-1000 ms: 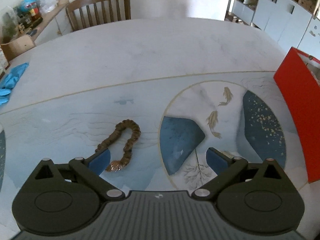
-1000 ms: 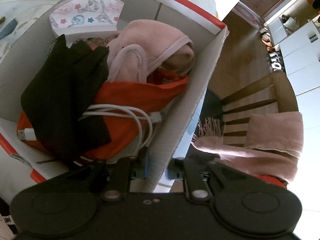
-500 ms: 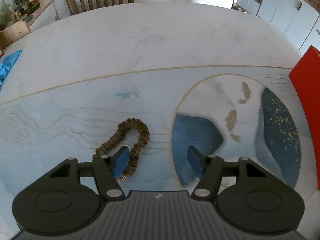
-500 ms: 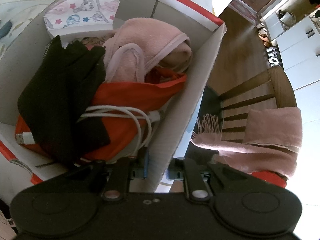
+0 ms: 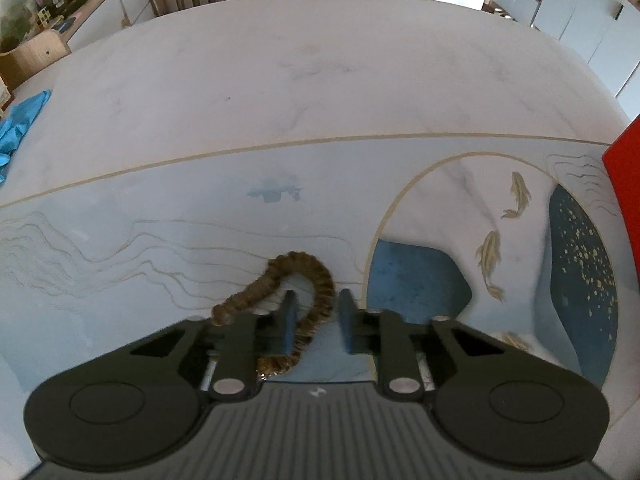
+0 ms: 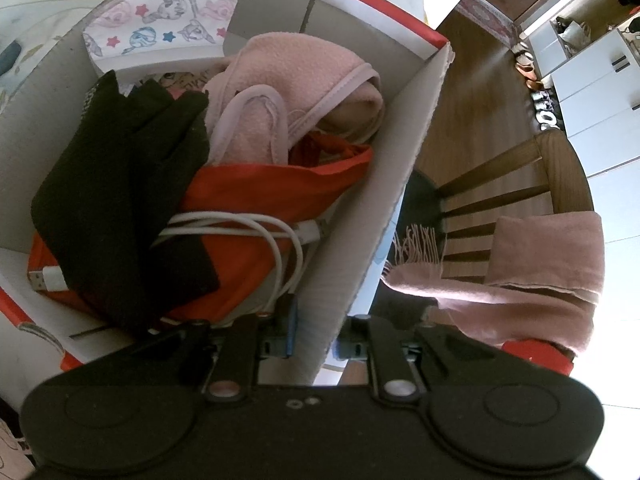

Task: Organize objects
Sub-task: 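Close the left gripper on the brown hair tie and lift it, then carry the hair tie with the left gripper over the box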

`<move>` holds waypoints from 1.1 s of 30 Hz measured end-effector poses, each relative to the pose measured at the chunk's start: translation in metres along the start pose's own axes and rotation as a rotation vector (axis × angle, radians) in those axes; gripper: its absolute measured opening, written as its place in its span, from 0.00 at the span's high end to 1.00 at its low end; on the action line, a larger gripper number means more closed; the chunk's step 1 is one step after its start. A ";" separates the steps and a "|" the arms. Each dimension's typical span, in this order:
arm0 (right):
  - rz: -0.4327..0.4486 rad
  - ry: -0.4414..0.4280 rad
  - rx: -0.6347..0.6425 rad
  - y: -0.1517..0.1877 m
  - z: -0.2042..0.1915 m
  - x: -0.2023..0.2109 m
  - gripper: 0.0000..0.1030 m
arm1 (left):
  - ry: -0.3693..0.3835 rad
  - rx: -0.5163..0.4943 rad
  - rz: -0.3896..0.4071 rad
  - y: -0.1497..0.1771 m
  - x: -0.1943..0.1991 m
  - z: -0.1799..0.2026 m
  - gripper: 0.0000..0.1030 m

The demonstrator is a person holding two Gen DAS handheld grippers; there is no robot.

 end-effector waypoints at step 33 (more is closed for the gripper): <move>0.050 -0.038 0.053 0.004 -0.002 0.004 0.86 | 0.351 -0.117 0.168 -0.029 0.159 0.185 0.93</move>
Point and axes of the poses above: each gripper's, at about its wrist camera, not at the fingertips, and x roughly against the way its jaws point, z to its right, y to its underside, the point moved 9 cm from there along -x, roughly the way its jaws point, and after that the axes turned 11 degrees about z, right-handed, at the moved point
